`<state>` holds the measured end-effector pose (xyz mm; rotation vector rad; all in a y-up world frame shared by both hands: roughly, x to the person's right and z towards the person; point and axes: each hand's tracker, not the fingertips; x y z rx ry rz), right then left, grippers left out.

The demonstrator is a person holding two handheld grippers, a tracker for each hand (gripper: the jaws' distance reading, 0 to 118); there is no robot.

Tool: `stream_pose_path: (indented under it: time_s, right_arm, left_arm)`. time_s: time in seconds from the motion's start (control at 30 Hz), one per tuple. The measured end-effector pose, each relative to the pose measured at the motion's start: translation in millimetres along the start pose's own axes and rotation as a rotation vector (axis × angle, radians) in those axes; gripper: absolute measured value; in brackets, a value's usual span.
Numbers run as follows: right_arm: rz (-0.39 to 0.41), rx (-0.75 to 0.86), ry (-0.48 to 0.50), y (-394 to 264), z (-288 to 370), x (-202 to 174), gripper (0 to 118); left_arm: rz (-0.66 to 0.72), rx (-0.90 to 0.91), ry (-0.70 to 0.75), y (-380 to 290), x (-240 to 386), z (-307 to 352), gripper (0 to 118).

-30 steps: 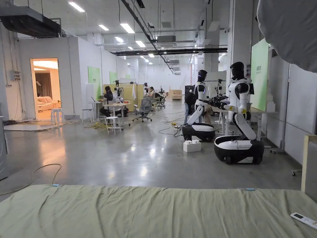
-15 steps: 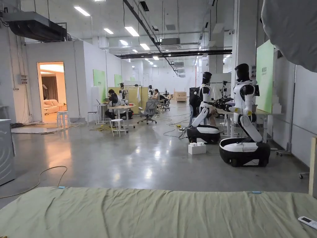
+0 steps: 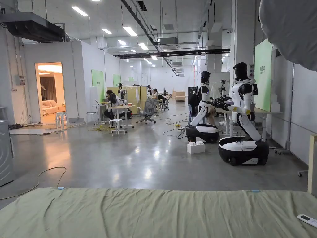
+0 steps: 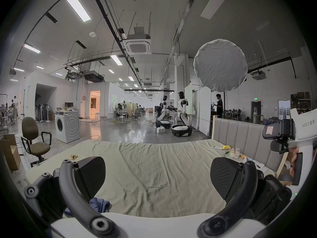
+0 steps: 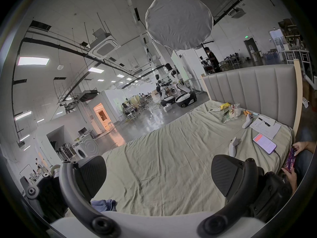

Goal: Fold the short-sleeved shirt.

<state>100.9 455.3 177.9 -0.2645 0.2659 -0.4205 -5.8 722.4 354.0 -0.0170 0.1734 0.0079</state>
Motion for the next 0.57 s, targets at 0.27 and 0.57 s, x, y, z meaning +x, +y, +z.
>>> stream_pose_path:
  time_s: [0.27, 0.57]
  right_arm:
    - [-0.009, -0.043, 0.219, -8, 2, 2, 118]
    - [0.454, 0.243, 0.174, -21, 14, -7, 118]
  left_arm:
    - [0.011, -0.013, -0.009, 1, -6, -3, 118]
    - [-0.001, 0.01, 0.01, 0, 0, 0, 118]
